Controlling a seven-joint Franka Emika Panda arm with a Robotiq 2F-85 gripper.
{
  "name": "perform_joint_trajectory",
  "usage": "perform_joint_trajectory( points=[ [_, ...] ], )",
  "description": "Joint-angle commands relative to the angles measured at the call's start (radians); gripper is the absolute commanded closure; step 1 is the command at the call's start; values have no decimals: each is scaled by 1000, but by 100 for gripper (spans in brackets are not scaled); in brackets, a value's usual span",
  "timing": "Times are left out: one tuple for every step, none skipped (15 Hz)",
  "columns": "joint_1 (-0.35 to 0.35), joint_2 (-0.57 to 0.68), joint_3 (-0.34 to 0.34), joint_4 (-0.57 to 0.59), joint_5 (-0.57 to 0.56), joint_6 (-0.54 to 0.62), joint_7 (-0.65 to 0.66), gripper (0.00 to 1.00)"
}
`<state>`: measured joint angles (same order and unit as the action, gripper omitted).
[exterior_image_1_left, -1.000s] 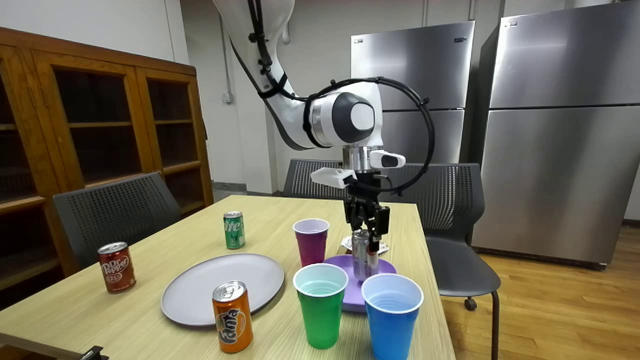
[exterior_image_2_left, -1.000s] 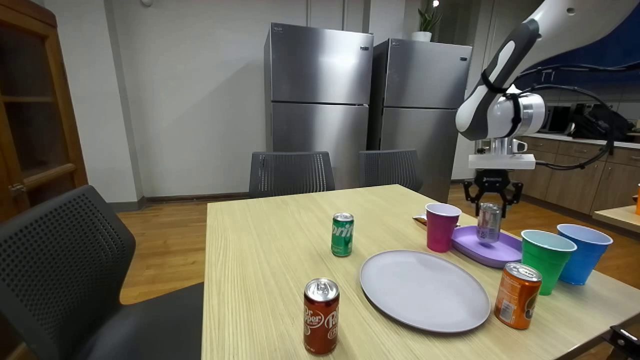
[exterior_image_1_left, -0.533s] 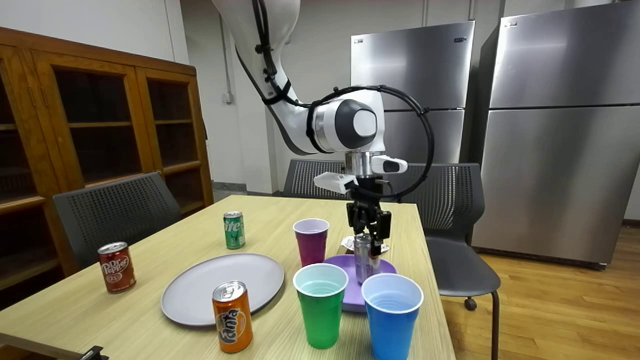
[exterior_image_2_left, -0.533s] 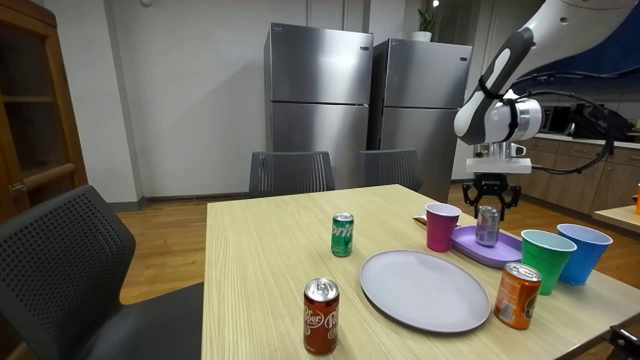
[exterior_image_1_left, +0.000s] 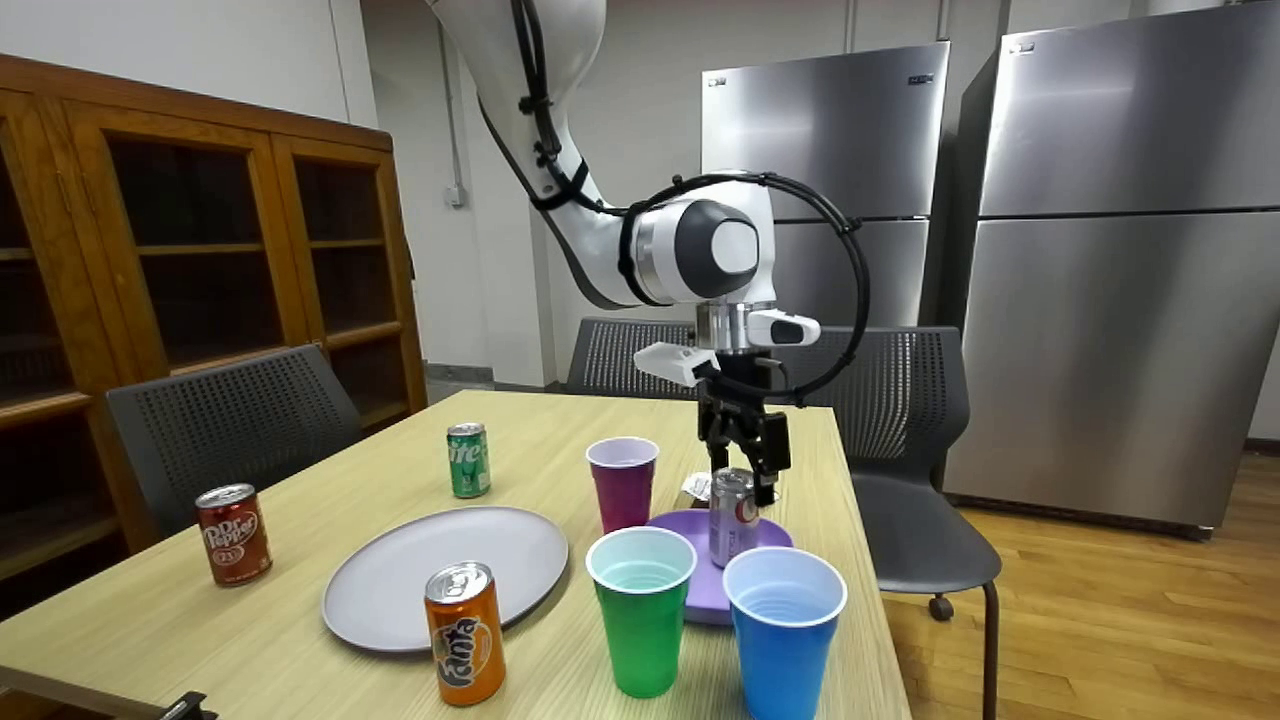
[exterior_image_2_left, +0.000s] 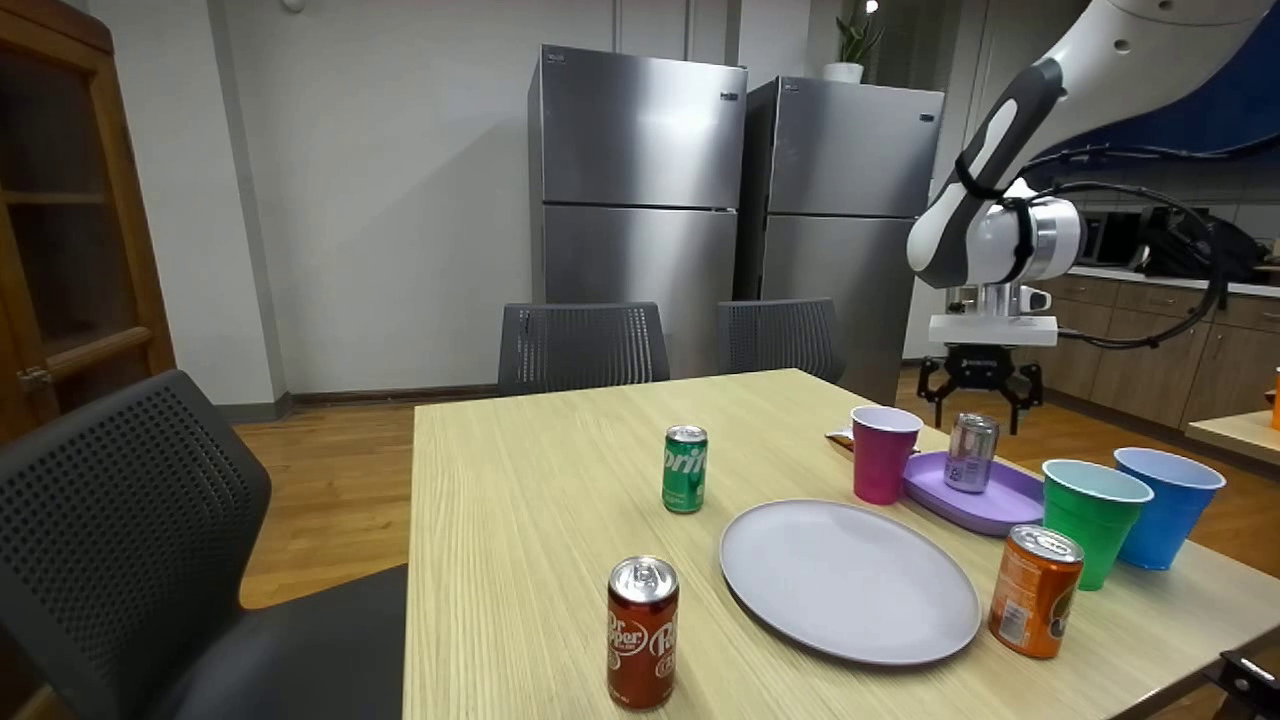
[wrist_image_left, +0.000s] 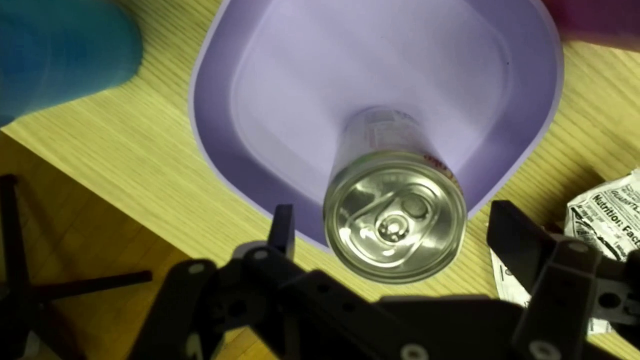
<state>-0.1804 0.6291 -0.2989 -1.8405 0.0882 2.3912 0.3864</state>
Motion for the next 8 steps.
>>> perform_joint_trajectory(
  points=[
    [-16, -29, 10, 1, 18, -6, 8, 0],
    [-17, -41, 10, -5, 20, -3, 6, 0],
    [-17, -53, 10, -12, 21, 0, 4, 0],
    [-17, -67, 11, -18, 21, 1, 1, 0],
    [-16, -85, 11, -26, 21, 3, -1, 0],
    [-15, -102, 12, -33, 20, 4, -3, 0],
    [-13, -120, 12, -40, 19, 5, -3, 0],
    [-11, -139, 13, -47, 18, 4, -4, 0]
  ],
)
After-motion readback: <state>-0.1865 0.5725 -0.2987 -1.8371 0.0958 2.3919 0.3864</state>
